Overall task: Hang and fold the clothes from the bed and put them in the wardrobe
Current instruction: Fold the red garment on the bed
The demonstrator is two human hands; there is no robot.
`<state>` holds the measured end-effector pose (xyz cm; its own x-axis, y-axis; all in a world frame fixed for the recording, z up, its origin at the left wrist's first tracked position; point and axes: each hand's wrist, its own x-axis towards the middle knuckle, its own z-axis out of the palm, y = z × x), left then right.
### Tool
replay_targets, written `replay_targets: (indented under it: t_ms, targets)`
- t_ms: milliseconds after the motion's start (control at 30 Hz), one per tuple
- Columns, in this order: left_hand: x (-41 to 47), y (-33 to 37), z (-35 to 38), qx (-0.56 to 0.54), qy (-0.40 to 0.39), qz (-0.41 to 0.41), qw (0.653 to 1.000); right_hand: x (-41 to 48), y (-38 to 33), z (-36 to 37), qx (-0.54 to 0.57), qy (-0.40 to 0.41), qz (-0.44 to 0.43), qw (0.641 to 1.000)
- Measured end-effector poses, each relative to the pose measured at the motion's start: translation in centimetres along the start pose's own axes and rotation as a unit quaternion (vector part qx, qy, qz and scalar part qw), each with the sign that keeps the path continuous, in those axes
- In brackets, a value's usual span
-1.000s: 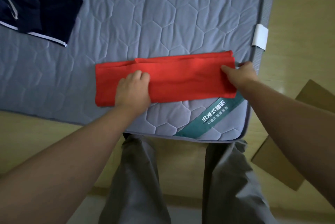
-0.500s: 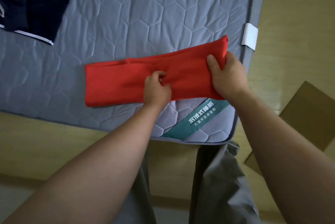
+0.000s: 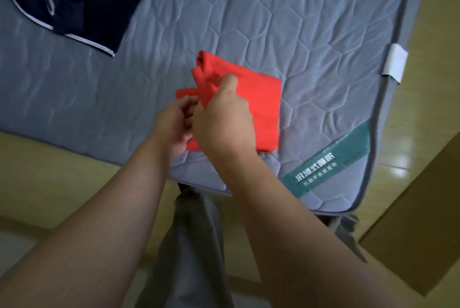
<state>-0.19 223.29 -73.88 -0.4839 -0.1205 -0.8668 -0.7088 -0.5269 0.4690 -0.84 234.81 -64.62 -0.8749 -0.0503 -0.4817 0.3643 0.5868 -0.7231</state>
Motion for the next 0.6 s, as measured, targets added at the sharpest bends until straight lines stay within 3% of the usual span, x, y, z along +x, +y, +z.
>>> replay_targets:
  t_ms: [100, 267, 433, 500, 600]
  targets:
    - [1.3, 1.7, -4.9, 0.086, 0.125, 0.028, 0.988, 1.5, -0.2, 5.8, -0.021, -0.038, 0.027, 0.999]
    - [3.0, 3.1, -7.0, 0.039, 0.009, -0.065, 0.997, 3.5, 1.3, 11.3, -0.07, -0.046, 0.072, 0.994]
    - [4.3, 3.2, -7.6, 0.147, -0.027, -0.074, 0.986, 3.7, 1.3, 11.4, -0.034, -0.098, 0.117, 0.988]
    - [4.3, 3.0, -7.4, 0.184, -0.021, -0.074, 0.98, 3.4, 1.0, 9.7, 0.01, -0.007, 0.098, 0.995]
    - [3.5, 2.4, -5.7, 0.267, -0.011, -0.071, 0.961, 3.0, 1.7, 5.9, -0.017, 0.183, 0.084, 0.979]
